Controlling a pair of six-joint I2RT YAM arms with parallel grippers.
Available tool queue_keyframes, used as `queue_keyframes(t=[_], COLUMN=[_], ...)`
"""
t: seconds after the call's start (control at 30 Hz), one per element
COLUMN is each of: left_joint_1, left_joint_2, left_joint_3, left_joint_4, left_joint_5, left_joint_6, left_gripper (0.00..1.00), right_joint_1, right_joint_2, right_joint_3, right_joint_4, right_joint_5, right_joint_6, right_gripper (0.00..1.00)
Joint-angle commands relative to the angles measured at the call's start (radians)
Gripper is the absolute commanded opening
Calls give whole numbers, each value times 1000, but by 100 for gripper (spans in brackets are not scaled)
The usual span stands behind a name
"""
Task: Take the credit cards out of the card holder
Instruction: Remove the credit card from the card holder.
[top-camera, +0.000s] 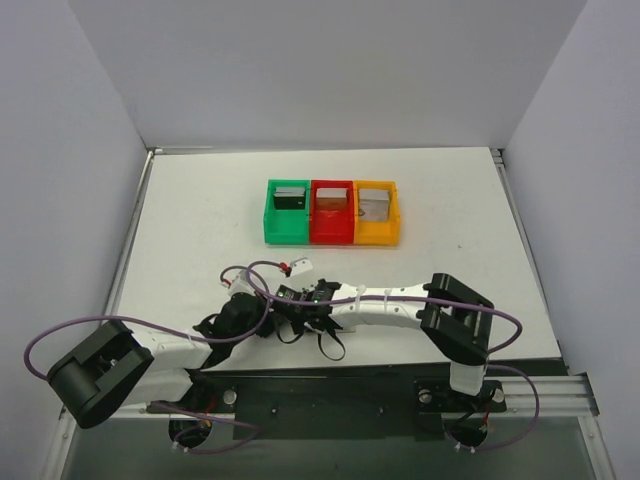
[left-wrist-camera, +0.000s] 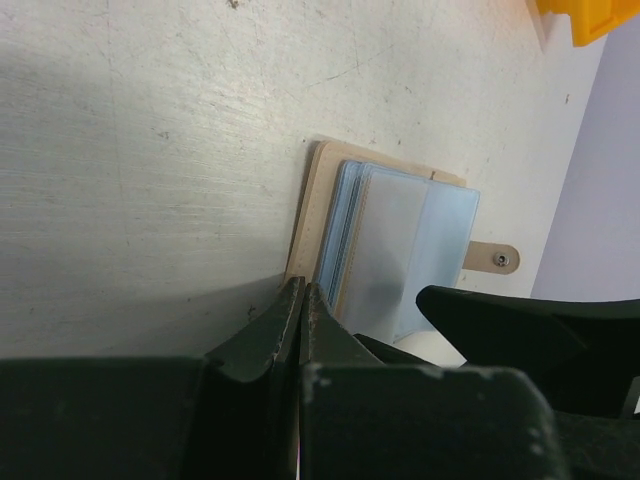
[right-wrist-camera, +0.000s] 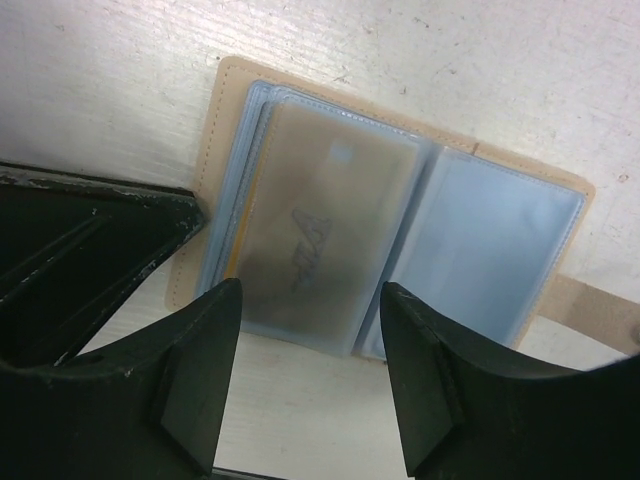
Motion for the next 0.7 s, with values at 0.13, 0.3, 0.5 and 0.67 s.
queue_keyframes(t=[0.13, 0.3, 0.5, 0.67], left_joint_1=[-7, -7, -7, -2], left_joint_2=[-37, -25, -27, -79], left_joint_3=[-4, -1, 1, -2], left_joint_4=[-23, -17, -11, 47], left_joint_5=[-32, -31, -29, -19], left_joint_6=[-6, -3, -6, 16], left_gripper=[0, 0, 0, 0], right_joint_1=[4, 3, 4, -2], right_joint_2=[36, 47, 8, -7], right_joint_3=[34, 28, -4, -21], right_joint_4=[-20, -24, -30, -30], right_joint_5=[-10, -22, 1, -4], right_joint_6=[6, 17, 24, 28], right_gripper=[49, 33, 16, 0])
